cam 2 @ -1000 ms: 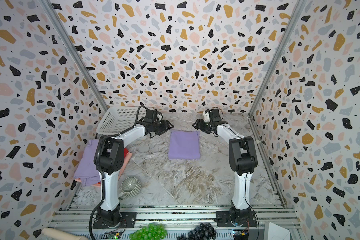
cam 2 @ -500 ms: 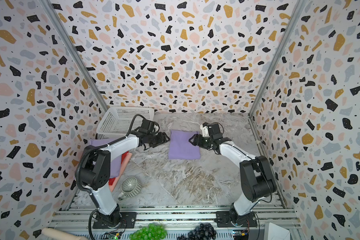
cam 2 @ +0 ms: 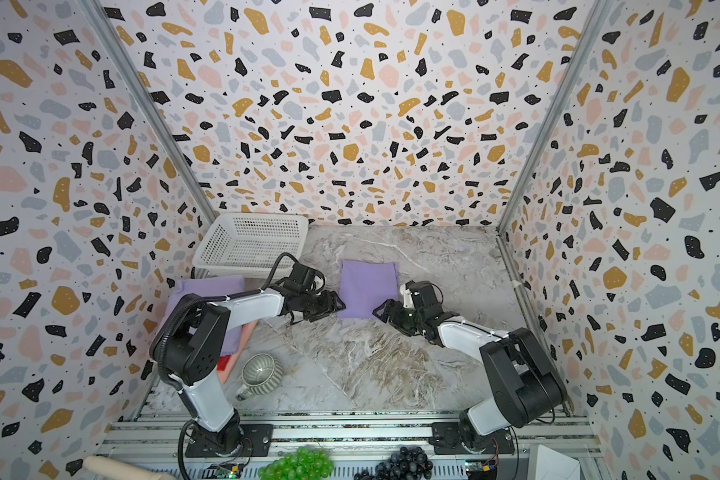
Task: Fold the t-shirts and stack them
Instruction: 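Grasp the folded lavender bundle with both grippers from its sides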
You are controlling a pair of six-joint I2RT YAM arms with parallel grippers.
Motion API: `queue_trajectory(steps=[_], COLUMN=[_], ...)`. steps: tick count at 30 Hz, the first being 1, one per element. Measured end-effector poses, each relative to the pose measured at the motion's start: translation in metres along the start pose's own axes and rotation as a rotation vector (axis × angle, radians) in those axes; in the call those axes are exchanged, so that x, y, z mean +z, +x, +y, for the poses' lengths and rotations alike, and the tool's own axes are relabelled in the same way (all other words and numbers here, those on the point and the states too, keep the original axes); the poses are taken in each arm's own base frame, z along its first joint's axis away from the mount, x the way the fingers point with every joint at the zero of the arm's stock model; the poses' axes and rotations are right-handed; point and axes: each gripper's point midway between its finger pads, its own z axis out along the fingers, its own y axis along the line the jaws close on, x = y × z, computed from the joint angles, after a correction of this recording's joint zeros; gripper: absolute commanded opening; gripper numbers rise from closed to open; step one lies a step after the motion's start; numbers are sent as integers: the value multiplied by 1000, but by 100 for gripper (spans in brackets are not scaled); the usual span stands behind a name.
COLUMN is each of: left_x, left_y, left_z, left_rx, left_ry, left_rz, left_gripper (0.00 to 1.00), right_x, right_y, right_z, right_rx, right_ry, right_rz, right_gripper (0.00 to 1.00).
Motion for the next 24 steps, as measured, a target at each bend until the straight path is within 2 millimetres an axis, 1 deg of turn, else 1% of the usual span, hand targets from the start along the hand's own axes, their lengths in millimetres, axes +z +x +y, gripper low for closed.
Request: queue_trajectory(steps=[2,4,6,7,8,11,15,17,19,24], left_x=[6,10,14,17,18,21,22,21,18,6], left_y=[0,1,5,6,6,9,13,16,18,21], left_z=[-2,-4,-4,-5,-5,-10,-25,-37,-53,-90], left_rx=[-7,-22,-31,-40,-42,-57,-76,-92,-104,-115], left_ry=[28,53,65,69,73,91,121,145,181,263], left_rz=[2,-1,10,15,17,26,31,31,28,24], left_gripper=[56,39,26,20,17,13,11,10,9,8], right_x=[2,3,3,3,4,6,12,17,21,20], right_y=[4,5,2,0,-1,-9,-14,-12,-10,-14], right_z=[-2,-3,-5,-6,-6,-4,-2,-1,0,7], right_rx=[25,53,79,92,101,127,164,183,201,224], right_ry=[-11,-28,-43,-47,-52,-76,-113,-124,-132,-178], right_rz=[-16,-39,-74,-90,-102,-150,-172,-168,-164,-198], right_gripper=[83,85,86,89,90,90,90,90,91,91])
